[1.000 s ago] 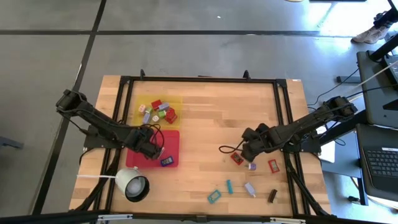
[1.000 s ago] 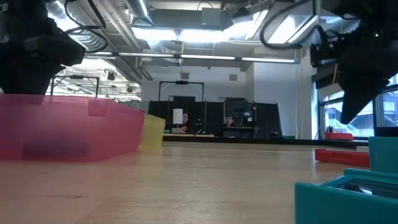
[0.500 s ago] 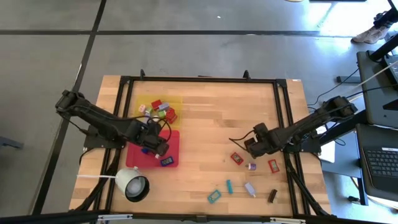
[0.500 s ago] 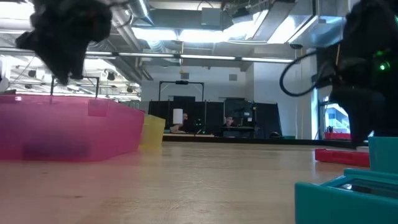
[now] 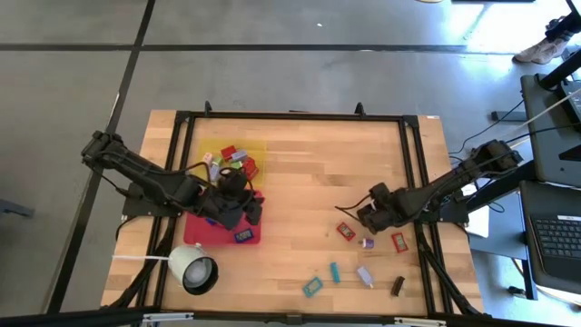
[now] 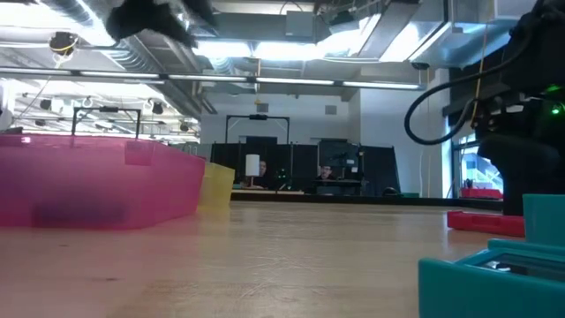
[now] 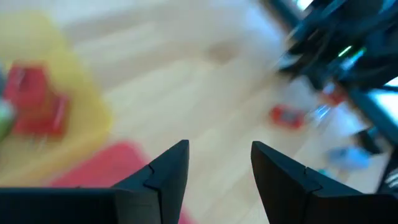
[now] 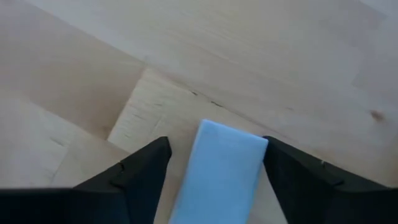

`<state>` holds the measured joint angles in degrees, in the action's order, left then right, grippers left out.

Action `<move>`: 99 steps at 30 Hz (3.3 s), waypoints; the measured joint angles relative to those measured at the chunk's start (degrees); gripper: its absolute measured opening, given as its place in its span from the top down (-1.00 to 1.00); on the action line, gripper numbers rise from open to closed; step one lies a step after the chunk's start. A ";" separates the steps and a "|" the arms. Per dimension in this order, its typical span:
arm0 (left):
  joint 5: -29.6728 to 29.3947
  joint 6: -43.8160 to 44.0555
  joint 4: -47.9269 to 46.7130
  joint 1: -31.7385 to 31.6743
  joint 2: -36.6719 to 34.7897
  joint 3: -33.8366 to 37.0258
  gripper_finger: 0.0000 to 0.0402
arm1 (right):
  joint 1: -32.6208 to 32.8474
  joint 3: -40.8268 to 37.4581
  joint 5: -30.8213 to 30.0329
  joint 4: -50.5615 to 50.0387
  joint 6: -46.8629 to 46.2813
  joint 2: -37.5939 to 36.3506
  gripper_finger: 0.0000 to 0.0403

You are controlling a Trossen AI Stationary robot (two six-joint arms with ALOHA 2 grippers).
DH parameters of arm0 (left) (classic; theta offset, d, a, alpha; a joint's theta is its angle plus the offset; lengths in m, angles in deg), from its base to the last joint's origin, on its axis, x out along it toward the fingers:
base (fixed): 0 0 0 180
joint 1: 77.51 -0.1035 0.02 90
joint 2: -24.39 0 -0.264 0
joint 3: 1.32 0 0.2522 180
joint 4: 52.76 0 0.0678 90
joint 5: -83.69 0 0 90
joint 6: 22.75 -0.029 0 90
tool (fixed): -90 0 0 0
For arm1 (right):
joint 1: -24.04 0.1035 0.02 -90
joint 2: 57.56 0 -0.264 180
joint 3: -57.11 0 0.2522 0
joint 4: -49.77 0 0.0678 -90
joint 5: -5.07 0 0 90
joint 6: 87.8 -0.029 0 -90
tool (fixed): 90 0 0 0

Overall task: Pick & Place Office items
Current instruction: Put the white timer into the red bin

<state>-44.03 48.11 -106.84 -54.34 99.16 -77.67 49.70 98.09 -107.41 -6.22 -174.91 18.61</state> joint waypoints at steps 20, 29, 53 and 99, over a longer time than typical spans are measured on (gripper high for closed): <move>-20.11 -4.10 12.33 -5.18 2.85 -0.04 0.08 | 1.78 2.53 -12.14 11.63 34.73 0.21 0.17; -10.81 -0.16 12.36 -12.01 8.44 -0.04 -0.11 | 1.54 7.08 -23.93 25.04 55.70 0.21 0.21; 13.64 -14.68 36.72 -15.35 16.16 -0.02 -0.19 | -7.36 11.60 -20.13 63.75 97.03 8.85 0.19; 17.30 -23.13 35.43 -16.97 16.16 0.02 0.65 | -7.49 23.73 -24.44 64.05 106.08 19.88 -0.32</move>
<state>-26.73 24.98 -71.41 -71.31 115.32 -77.65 42.21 121.81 -131.85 57.83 -68.83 38.50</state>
